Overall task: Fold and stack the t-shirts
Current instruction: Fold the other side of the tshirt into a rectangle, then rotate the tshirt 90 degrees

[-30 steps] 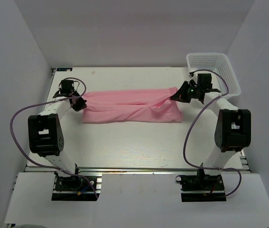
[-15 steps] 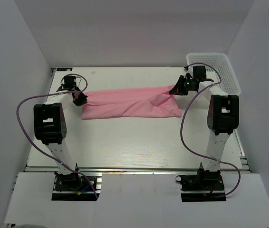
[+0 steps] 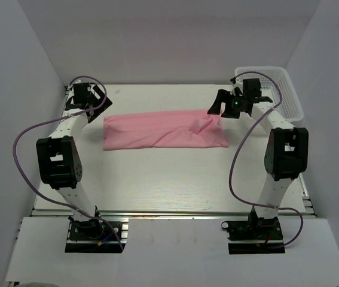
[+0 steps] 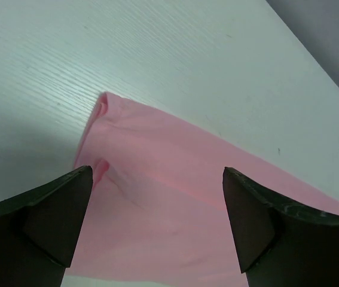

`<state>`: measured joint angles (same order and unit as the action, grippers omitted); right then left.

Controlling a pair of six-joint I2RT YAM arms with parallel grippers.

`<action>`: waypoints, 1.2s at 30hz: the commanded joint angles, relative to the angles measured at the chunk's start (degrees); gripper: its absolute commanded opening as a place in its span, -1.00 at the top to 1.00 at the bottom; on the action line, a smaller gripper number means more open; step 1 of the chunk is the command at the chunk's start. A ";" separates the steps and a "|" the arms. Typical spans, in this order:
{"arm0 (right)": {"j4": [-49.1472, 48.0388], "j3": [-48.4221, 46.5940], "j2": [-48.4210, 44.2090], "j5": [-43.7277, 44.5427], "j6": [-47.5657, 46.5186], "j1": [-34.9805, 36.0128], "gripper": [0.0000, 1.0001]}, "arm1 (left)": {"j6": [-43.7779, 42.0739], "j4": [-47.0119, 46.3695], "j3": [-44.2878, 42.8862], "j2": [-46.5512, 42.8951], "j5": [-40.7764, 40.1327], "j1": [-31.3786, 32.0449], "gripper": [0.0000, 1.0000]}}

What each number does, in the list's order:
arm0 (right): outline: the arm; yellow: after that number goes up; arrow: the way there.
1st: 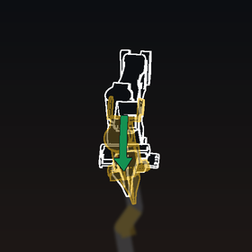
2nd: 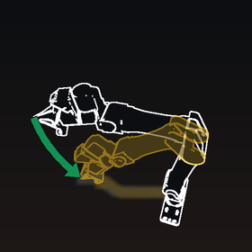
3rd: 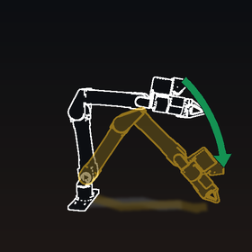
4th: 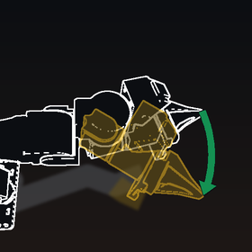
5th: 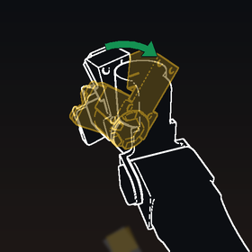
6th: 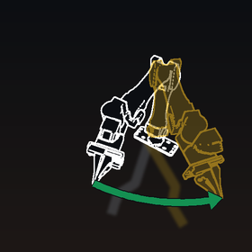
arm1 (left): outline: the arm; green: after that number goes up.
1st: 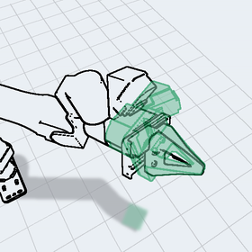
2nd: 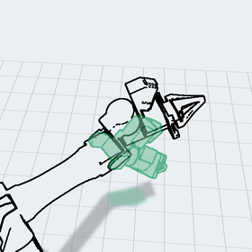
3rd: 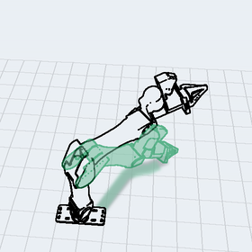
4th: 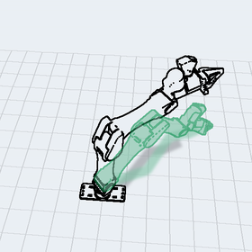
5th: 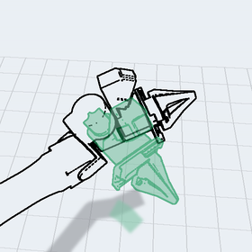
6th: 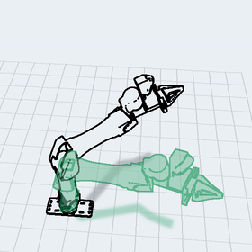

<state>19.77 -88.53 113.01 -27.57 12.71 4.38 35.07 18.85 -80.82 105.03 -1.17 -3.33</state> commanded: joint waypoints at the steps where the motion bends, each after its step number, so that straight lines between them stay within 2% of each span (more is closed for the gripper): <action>1: -2.10 7.03 -8.41 -0.90 -1.90 2.55 -0.81 | -2.73 -3.64 4.51 -6.15 6.77 0.52 -1.00; 6: -2.28 11.45 -10.36 -3.70 -1.37 6.42 -0.81 | -4.31 -6.90 7.08 -4.49 12.15 1.83 -1.00; 12: -4.39 11.10 -4.48 -9.51 -0.41 9.77 -0.81 | -6.24 -7.51 5.93 2.27 16.98 2.98 -1.00; 14: -5.09 8.39 -2.54 -13.64 0.03 10.29 -0.81 | -6.24 -8.04 5.93 4.65 16.99 2.98 -1.00; 18: -14.37 4.34 4.21 -16.97 4.25 9.95 -0.81 | -6.77 -4.98 5.41 7.55 13.22 2.37 -1.00; 22: -16.87 -3.02 11.61 -16.28 9.95 9.50 -0.81 | -6.77 -3.12 6.72 8.08 8.75 1.84 -1.00; 26: -17.93 -8.49 19.78 -15.24 14.79 8.54 -0.81 | -5.90 0.73 11.02 7.56 3.99 2.54 -1.00; 28: -16.62 -11.92 23.72 -14.62 16.55 8.28 -0.81 | -5.01 6.95 12.69 6.86 3.28 3.24 -1.00; 29: -16.34 -12.71 24.62 -14.18 16.91 8.45 -0.81 | -5.01 6.99 14.35 4.85 2.41 3.25 -1.00; 33: -17.65 -16.93 30.06 -15.84 19.72 8.71 -0.81 | -3.87 7.52 28.13 -1.82 3.80 6.92 -1.00; 34: -17.75 -20.42 31.73 -15.76 20.42 8.80 -0.81 | -3.87 7.52 30.26 -2.89 4.68 7.81 -1.00; 35: -17.75 -21.93 33.48 -15.93 21.12 8.80 -0.81 | -3.17 8.12 32.37 -3.86 5.73 8.77 -1.00; 36: -16.70 -25.25 35.33 -15.50 21.48 8.80 -0.81 | -3.17 7.35 38.04 -5.18 9.48 11.22 -1.00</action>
<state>1.69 -108.71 142.32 -45.47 32.23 13.13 30.26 14.06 -54.33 98.32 3.81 4.03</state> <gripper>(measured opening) 0.902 0.994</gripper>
